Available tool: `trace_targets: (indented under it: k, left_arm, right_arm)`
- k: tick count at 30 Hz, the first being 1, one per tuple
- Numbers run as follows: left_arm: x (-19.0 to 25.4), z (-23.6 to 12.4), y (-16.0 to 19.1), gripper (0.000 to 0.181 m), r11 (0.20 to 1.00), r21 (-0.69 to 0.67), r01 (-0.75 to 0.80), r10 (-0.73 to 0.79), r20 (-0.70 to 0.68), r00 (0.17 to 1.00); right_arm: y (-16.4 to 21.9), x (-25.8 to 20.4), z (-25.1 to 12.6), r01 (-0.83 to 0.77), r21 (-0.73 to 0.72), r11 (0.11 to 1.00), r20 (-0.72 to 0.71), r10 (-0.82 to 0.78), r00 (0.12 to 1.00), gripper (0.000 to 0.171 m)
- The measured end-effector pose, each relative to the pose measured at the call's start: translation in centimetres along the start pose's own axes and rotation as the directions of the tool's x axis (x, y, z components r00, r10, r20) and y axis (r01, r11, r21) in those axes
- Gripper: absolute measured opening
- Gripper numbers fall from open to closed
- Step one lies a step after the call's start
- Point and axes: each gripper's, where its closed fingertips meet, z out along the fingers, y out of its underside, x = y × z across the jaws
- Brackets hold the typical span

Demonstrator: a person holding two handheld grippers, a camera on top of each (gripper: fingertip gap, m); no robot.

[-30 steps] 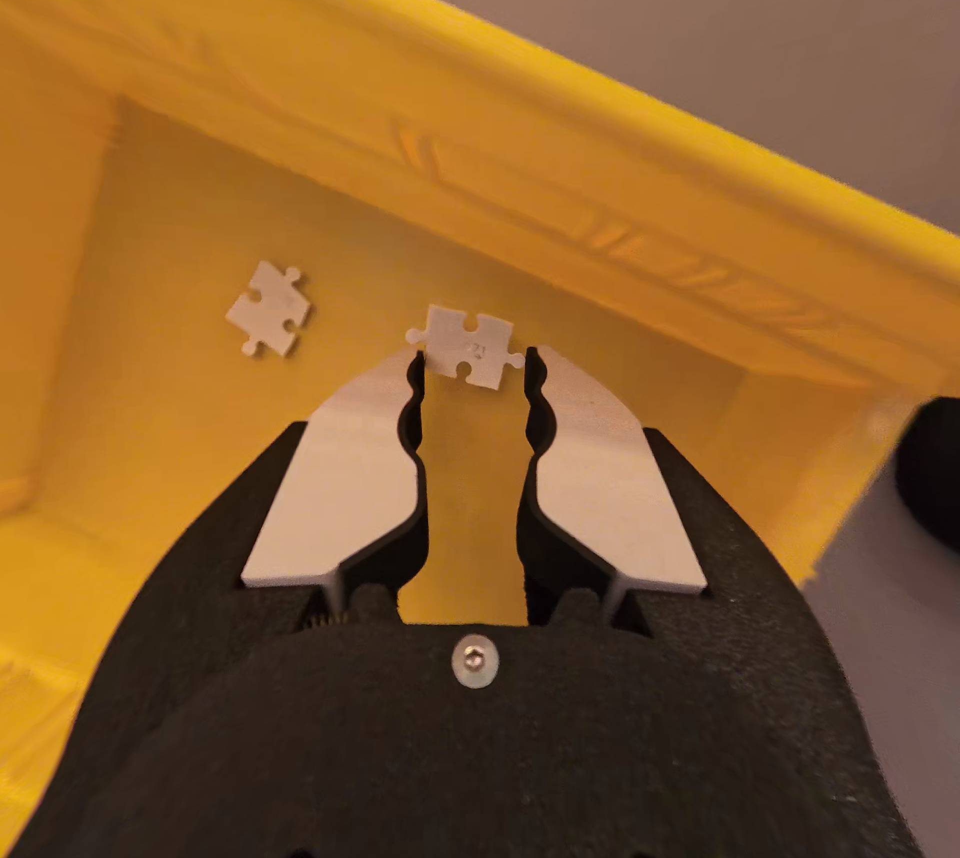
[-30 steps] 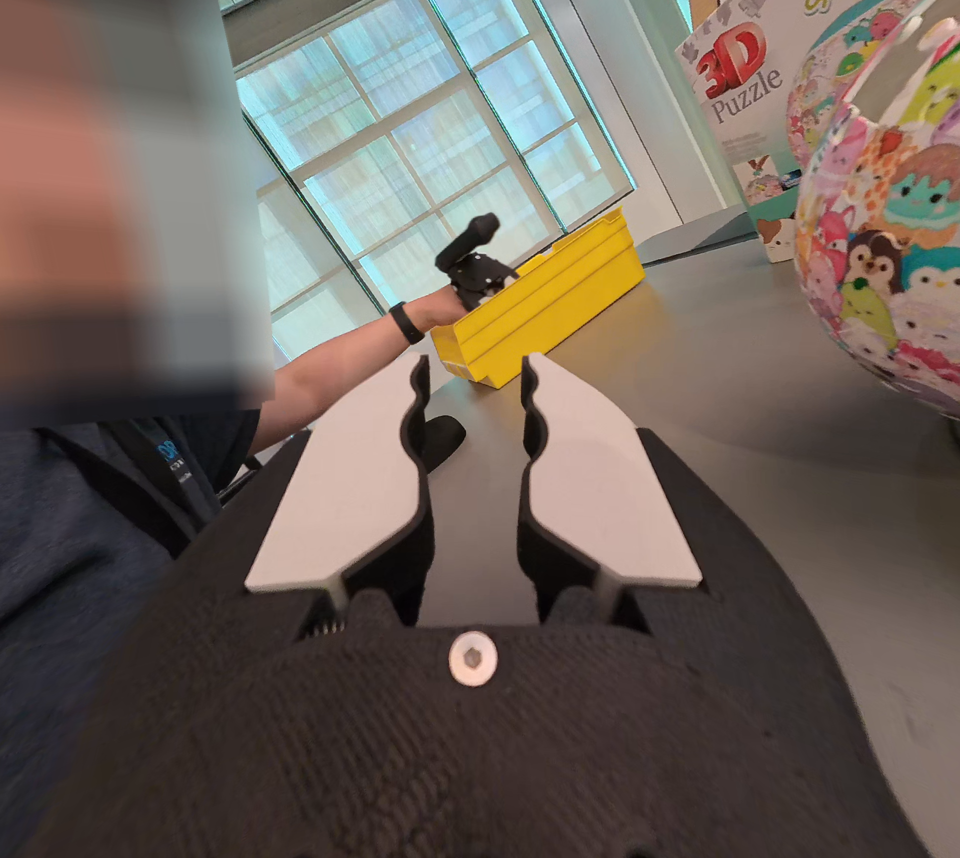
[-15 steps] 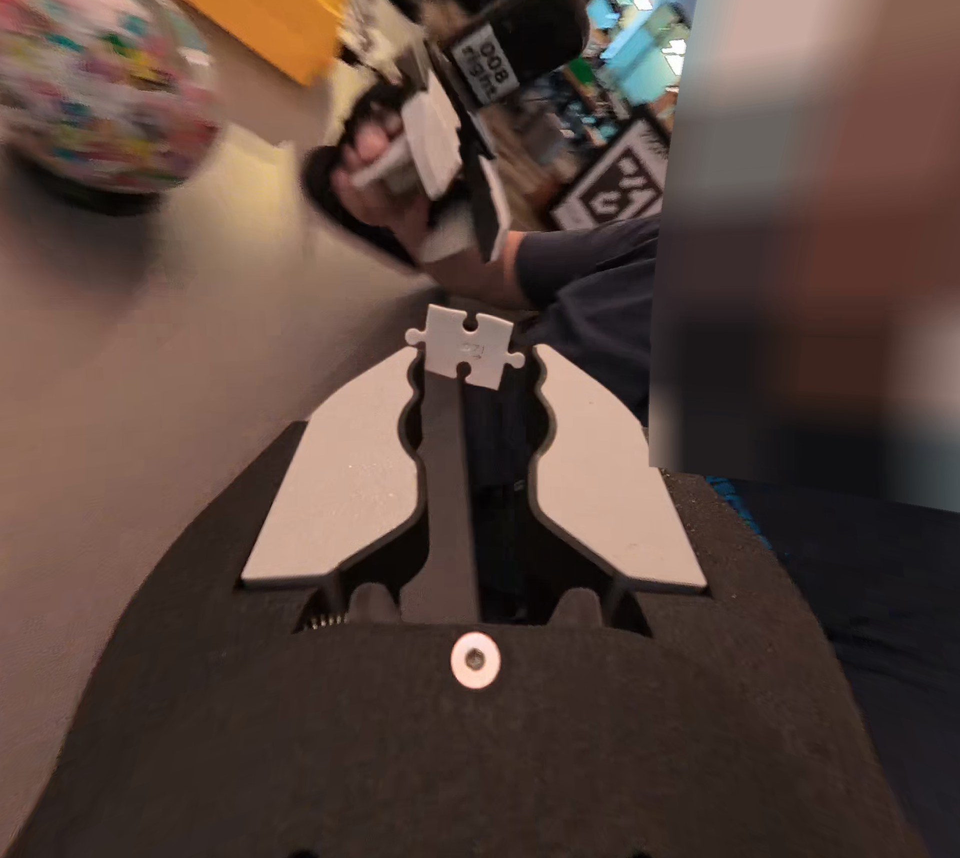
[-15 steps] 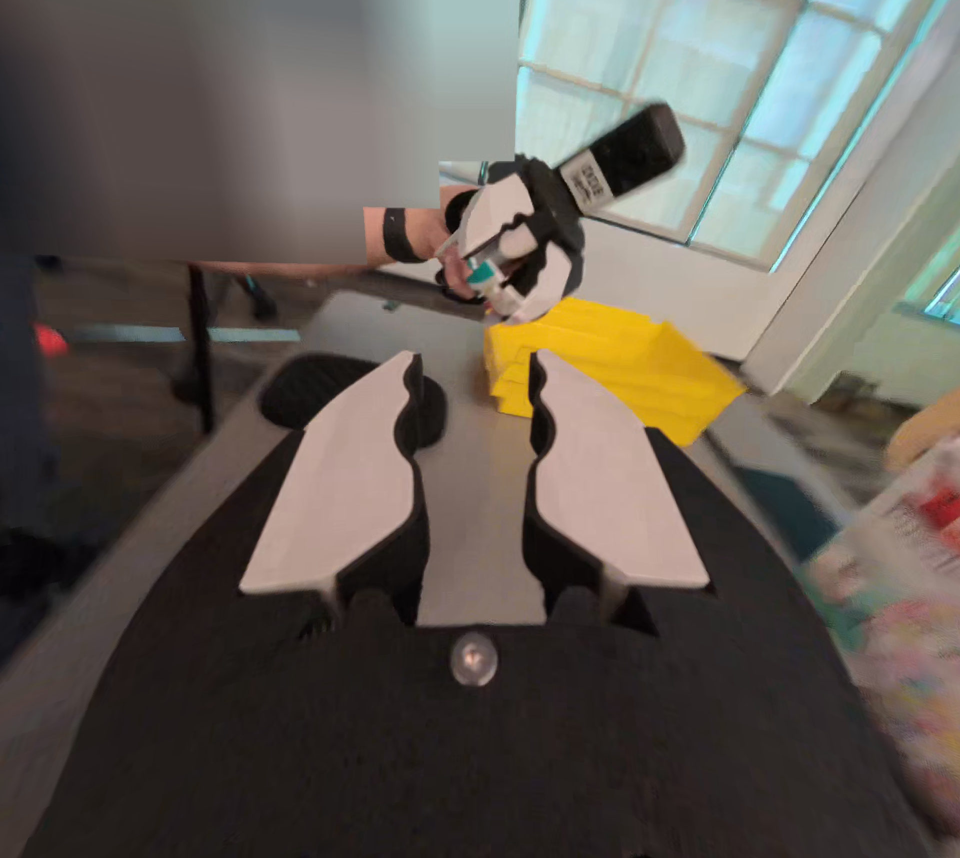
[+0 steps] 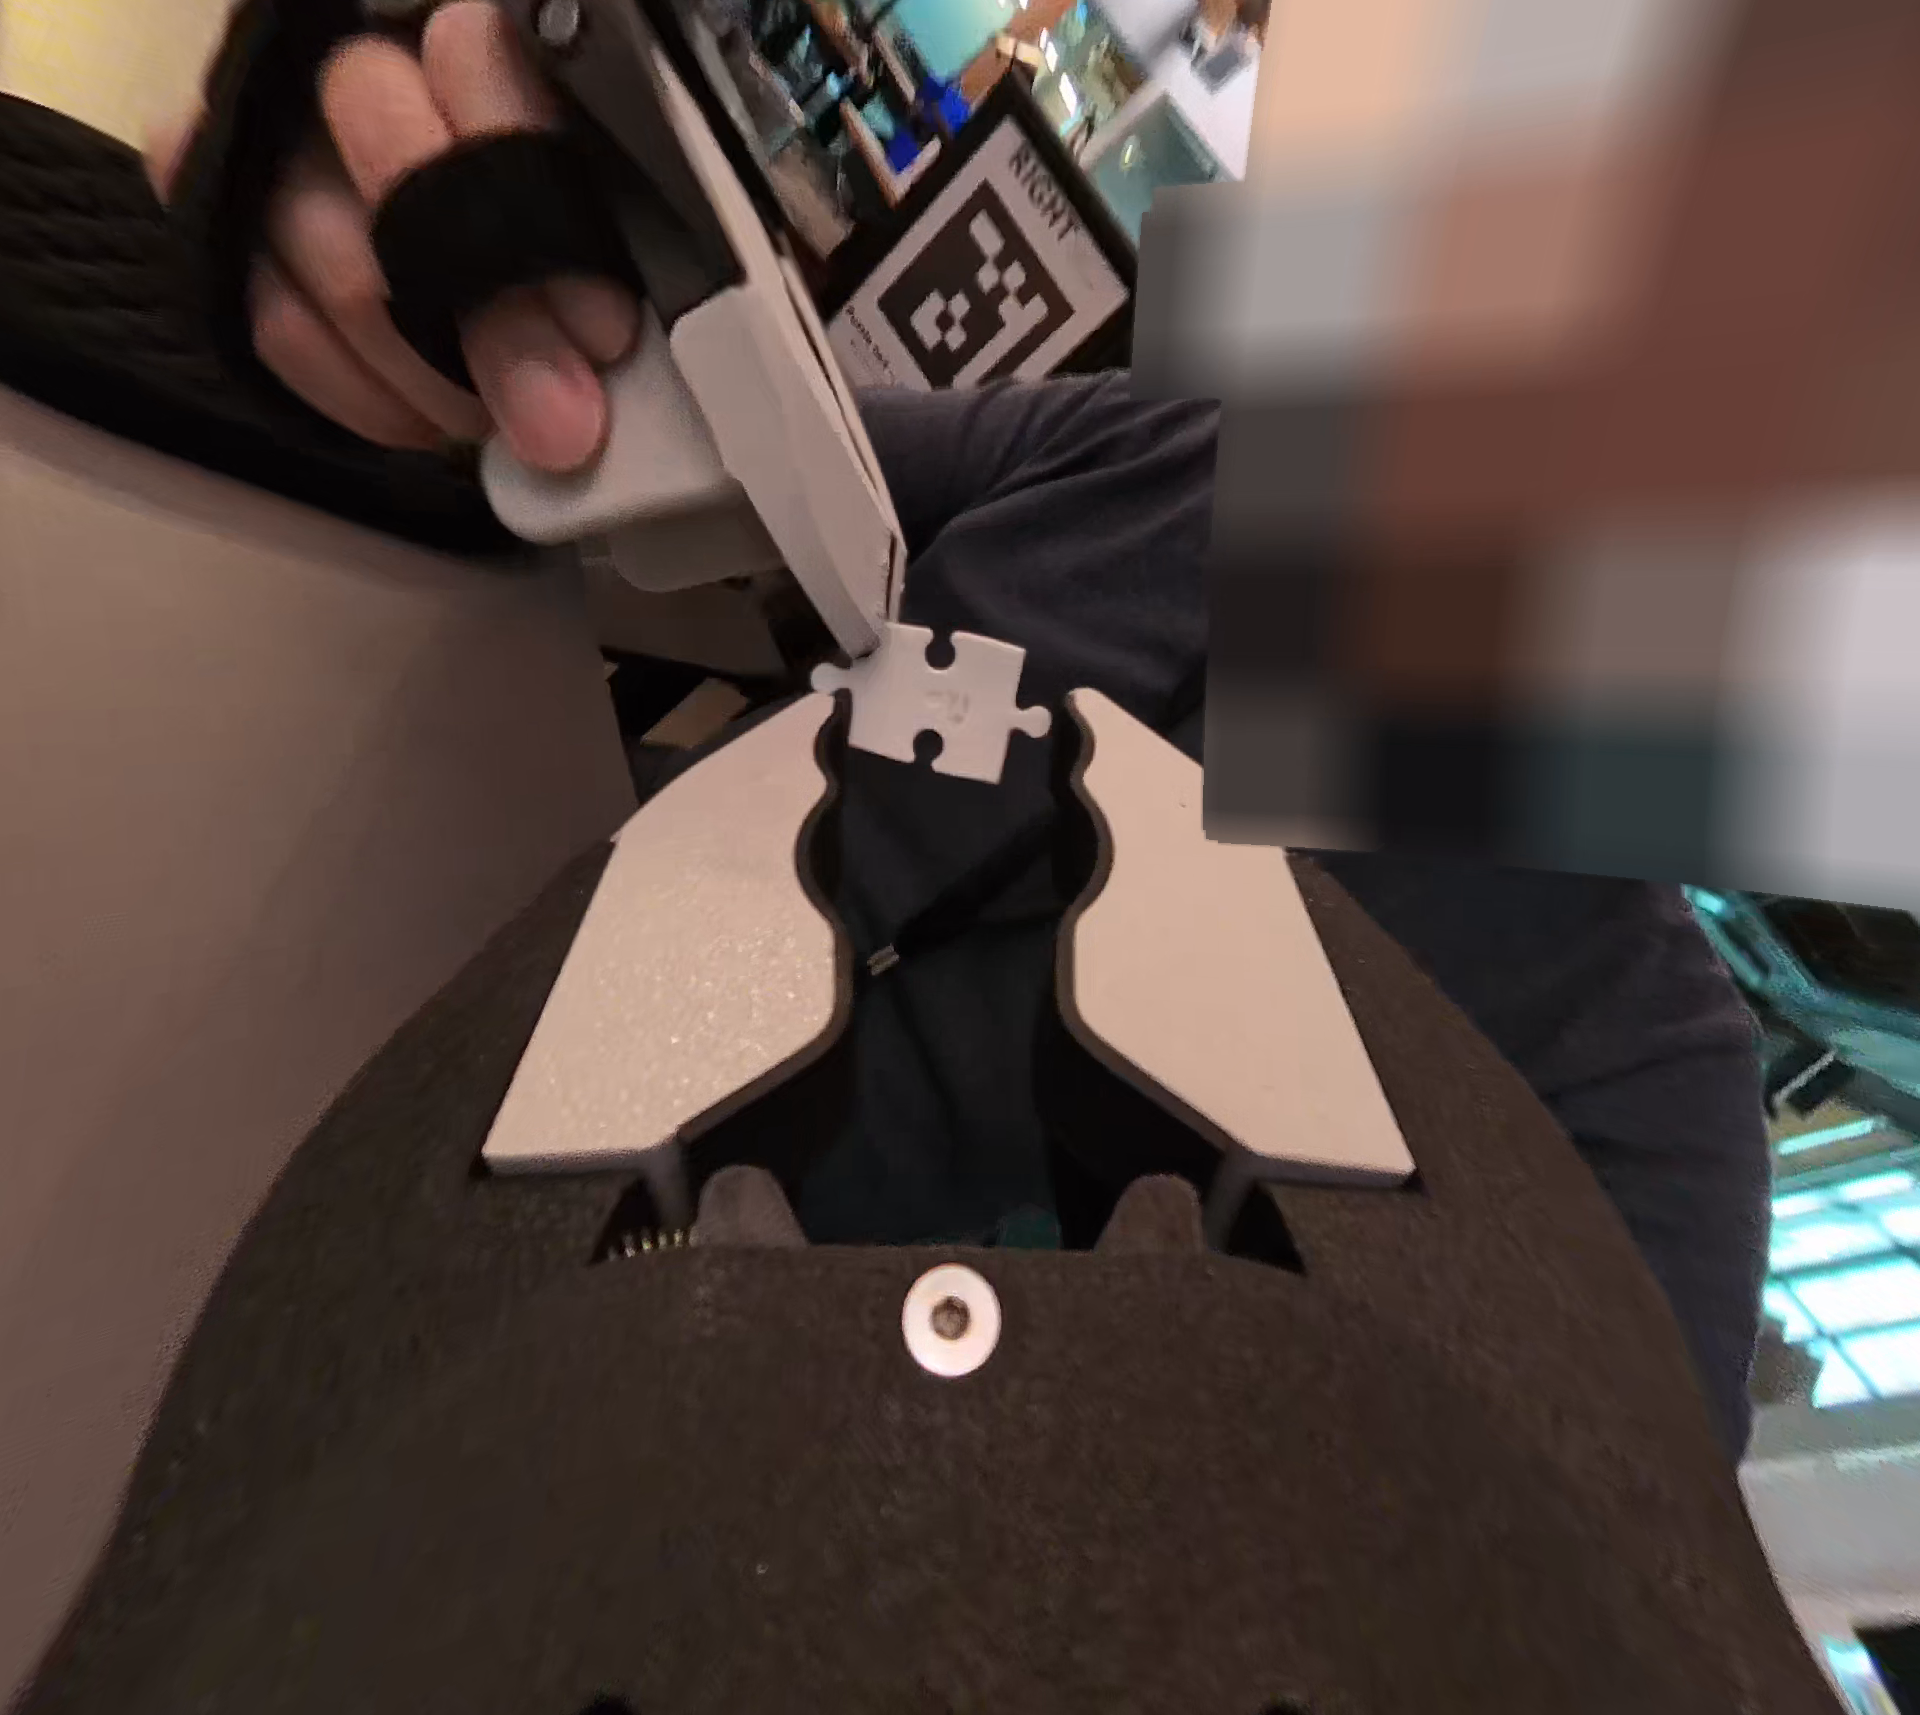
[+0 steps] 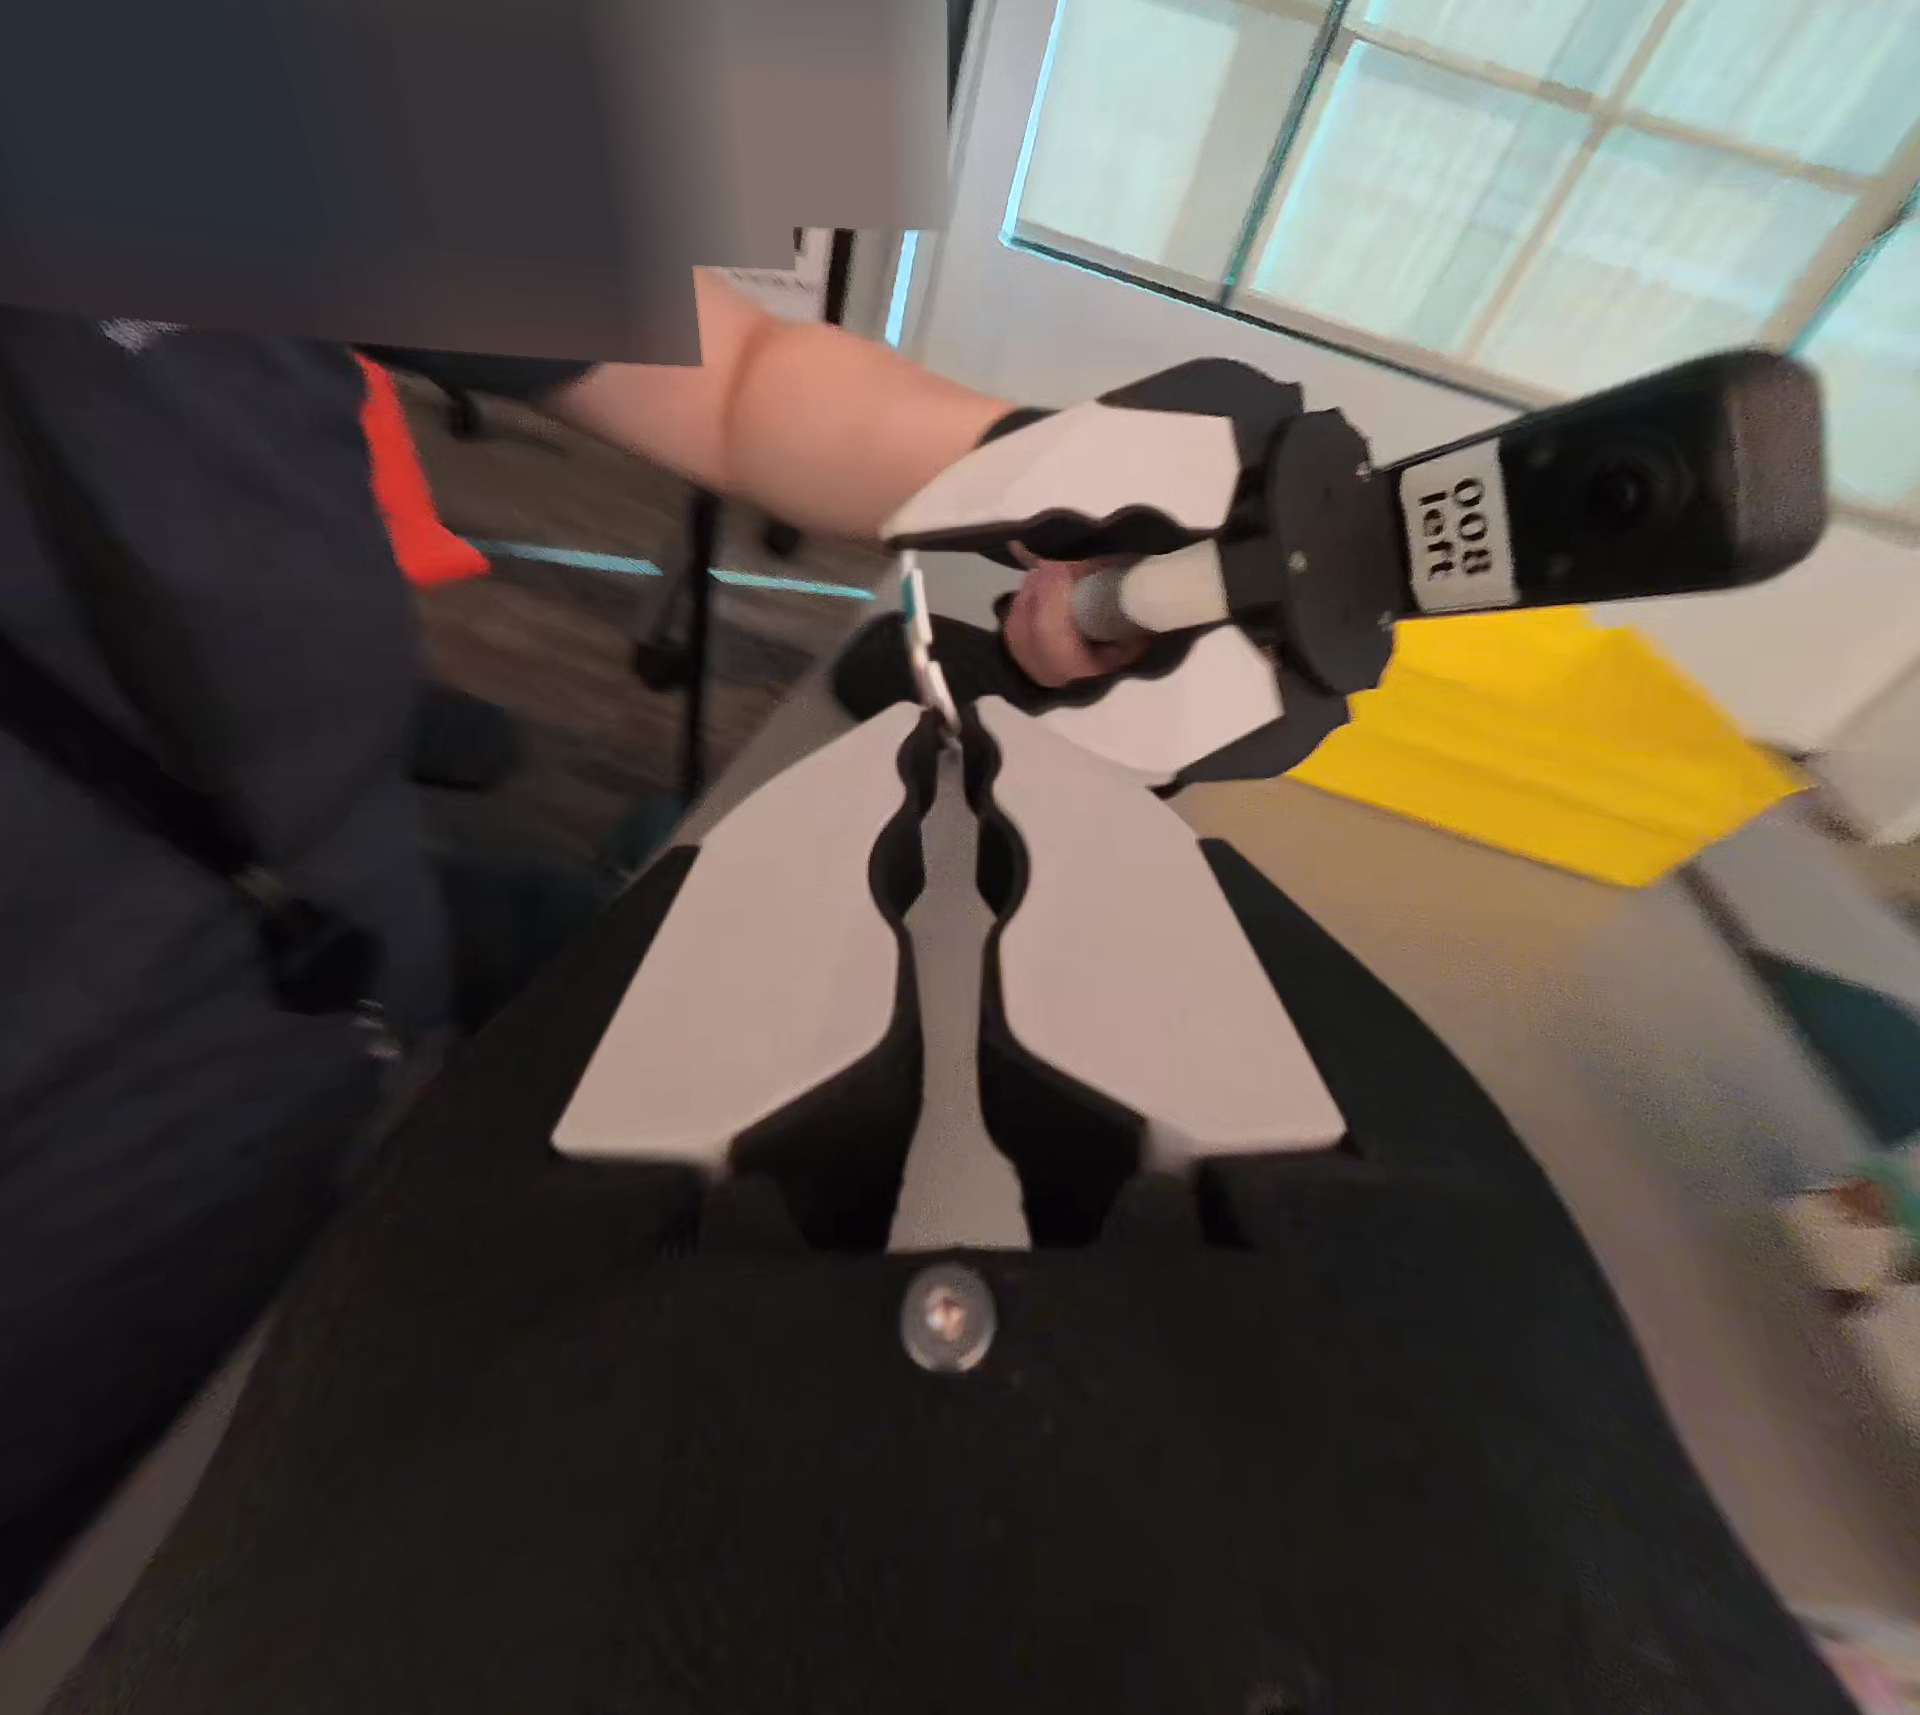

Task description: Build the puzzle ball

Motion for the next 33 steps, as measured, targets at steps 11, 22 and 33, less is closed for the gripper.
trace_targets:
  k: [11,22,33]
  left_arm:
    - [-9.7,-2.7,1.5,0.027,0.934,-0.053,-0.352,0.29,0.687,0.666]
    - [-9.5,-0.2,-5.3,0.016,0.879,0.078,-0.47,0.317,0.64,0.7]
    - [-9.0,1.0,-6.2,0.014,0.893,0.239,-0.381,0.249,0.442,0.862]
  right_arm:
    - [4.4,2.5,-10.2,-0.839,0.158,0.52,-0.009,0.851,0.526,0.002]
    - [4.6,3.6,-10.2,-0.884,0.013,0.468,-0.023,0.884,0.468,0.003]
    - [4.9,3.1,-9.5,-0.807,0.034,0.59,-0.028,0.808,0.589,0.002]
